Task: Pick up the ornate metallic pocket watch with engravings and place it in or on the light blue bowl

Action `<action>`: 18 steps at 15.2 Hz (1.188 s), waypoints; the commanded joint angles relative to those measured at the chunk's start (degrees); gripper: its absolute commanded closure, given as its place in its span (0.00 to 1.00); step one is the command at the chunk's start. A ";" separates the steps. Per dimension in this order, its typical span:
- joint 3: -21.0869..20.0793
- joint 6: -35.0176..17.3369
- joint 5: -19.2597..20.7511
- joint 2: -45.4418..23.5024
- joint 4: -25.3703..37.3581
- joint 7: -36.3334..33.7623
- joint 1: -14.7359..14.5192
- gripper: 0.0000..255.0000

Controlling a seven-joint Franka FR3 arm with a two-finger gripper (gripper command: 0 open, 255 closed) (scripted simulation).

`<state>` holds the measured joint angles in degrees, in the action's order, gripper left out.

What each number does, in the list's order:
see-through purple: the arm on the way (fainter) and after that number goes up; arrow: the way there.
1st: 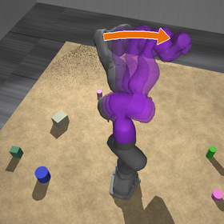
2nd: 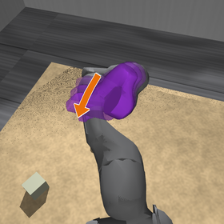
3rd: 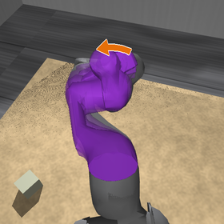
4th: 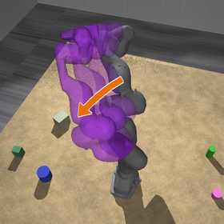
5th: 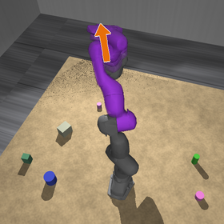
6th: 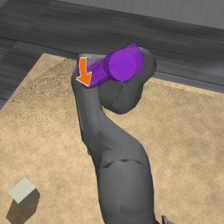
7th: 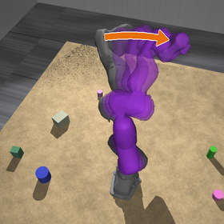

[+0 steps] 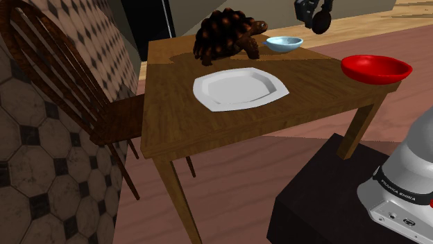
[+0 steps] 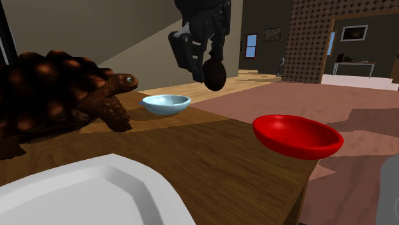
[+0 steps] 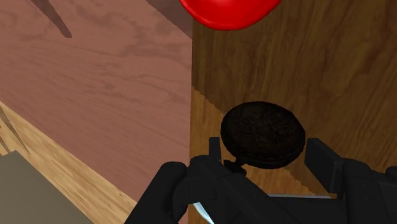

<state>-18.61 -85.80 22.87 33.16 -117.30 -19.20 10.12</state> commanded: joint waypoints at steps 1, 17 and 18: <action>0.76 -1.40 1.18 -3.05 2.11 0.79 1.04 1.00; 5.47 -6.91 9.33 -32.47 29.78 8.44 7.48 1.00; 5.65 -6.71 9.78 -34.68 32.42 9.04 7.66 1.00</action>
<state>-13.11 -92.26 32.19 0.60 -86.92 -10.44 17.60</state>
